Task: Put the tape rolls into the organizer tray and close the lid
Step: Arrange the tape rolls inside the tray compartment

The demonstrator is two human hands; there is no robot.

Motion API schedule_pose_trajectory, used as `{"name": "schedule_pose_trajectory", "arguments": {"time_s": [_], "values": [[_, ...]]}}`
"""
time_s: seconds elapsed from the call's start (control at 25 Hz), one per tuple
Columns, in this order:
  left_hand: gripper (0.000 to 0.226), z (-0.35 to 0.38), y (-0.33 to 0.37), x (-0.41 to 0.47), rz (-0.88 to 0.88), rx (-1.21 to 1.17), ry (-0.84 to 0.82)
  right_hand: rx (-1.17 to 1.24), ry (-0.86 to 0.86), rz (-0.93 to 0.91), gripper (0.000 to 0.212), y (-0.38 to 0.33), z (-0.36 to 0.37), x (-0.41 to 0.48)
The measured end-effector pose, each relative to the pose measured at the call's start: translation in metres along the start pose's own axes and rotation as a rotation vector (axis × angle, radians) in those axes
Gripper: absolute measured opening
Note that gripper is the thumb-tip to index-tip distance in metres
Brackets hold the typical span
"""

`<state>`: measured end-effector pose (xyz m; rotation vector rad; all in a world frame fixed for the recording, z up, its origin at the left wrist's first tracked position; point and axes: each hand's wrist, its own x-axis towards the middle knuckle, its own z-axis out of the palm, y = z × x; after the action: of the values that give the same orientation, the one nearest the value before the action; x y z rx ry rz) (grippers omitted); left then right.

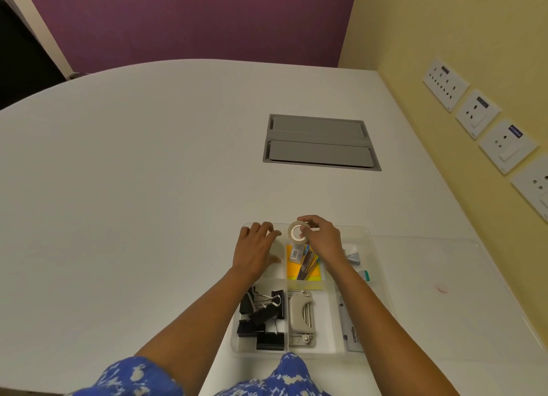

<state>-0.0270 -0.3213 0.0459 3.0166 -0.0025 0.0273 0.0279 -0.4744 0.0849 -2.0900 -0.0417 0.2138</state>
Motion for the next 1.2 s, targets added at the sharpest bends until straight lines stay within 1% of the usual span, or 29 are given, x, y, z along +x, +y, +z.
{"name": "schedule_pose_trajectory", "arguments": {"time_s": [0.12, 0.24, 0.32, 0.4, 0.48, 0.64, 0.8, 0.96, 1.2], "values": [[0.063, -0.008, -0.005, 0.001, -0.071, -0.038, 0.045, -0.049, -0.016, -0.027, 0.023, -0.002, 0.004, -0.003], [0.045, -0.014, -0.013, -0.001, -0.186, -0.020, 0.108, -0.124, -0.070, -0.079, 0.021, -0.006, 0.015, -0.009], [0.033, -0.015, -0.017, -0.002, -0.231, -0.006, 0.112, -0.221, -0.131, -0.131, 0.021, -0.008, 0.027, -0.014], [0.028, -0.017, -0.017, -0.002, -0.225, 0.005, 0.067, -0.358, -0.209, -0.186, 0.024, -0.009, 0.039, -0.018], [0.028, -0.017, -0.015, -0.003, -0.201, 0.038, 0.007, -0.515, -0.265, -0.245, 0.026, -0.010, 0.048, -0.021], [0.029, -0.012, -0.013, -0.007, -0.178, 0.152, -0.103, -0.865, -0.315, -0.396, 0.028, -0.010, 0.054, -0.023], [0.031, -0.011, -0.013, -0.006, -0.175, 0.239, -0.173, -1.119, -0.348, -0.435, 0.030, -0.013, 0.058, -0.023], [0.030, -0.010, -0.011, -0.006, -0.163, 0.279, -0.187, -1.136, -0.292, -0.414, 0.034, -0.018, 0.059, -0.018], [0.025, -0.010, -0.009, -0.006, -0.161, 0.326, -0.193, -1.200, -0.308, -0.531, 0.028, -0.011, 0.058, -0.021]]}}
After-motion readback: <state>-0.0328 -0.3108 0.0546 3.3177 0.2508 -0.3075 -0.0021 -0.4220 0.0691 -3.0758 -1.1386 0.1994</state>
